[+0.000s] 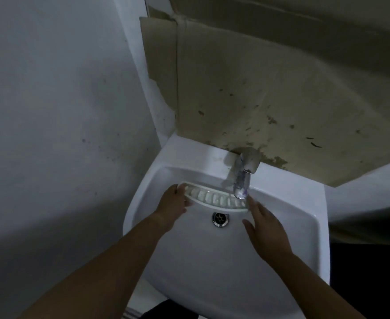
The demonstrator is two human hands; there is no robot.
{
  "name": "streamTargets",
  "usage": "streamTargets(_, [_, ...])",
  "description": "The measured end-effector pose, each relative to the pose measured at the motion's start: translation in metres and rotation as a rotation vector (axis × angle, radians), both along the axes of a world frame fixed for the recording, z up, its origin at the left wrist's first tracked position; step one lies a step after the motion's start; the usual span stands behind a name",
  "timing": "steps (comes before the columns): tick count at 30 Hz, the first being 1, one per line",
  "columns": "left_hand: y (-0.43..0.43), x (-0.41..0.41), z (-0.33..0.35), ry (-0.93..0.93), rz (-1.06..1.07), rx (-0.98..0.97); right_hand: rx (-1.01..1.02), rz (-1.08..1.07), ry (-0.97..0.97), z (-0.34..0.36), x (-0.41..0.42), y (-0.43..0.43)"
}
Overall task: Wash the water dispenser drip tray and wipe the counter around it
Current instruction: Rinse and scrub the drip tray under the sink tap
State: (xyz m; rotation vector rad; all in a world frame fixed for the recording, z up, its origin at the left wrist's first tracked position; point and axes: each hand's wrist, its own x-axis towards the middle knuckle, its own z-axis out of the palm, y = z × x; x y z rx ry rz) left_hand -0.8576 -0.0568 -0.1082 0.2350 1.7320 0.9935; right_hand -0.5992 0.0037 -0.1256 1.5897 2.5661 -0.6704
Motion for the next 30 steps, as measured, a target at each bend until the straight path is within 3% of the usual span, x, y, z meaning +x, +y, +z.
streamTargets(5, [-0.003,-0.012,0.003,-0.096,0.119,-0.062,-0.175,-0.136,0.318,0.012,-0.006,0.004])
streamTargets(8, [-0.006,-0.011,0.005,-0.128,0.128,-0.086,-0.214,-0.195,0.401,0.013,-0.019,0.005])
streamTargets(14, [-0.010,-0.006,0.015,-0.265,0.089,-0.123,-0.315,-0.313,0.378,0.008,-0.023,0.010])
streamTargets(22, [0.002,0.020,0.023,-0.131,-0.144,-0.077,-0.370,-0.594,0.494,0.007,0.002,0.020])
streamTargets(30, [0.010,0.045,0.024,-0.104,-0.168,-0.155,-0.349,-0.572,0.443,0.016,0.032,0.023])
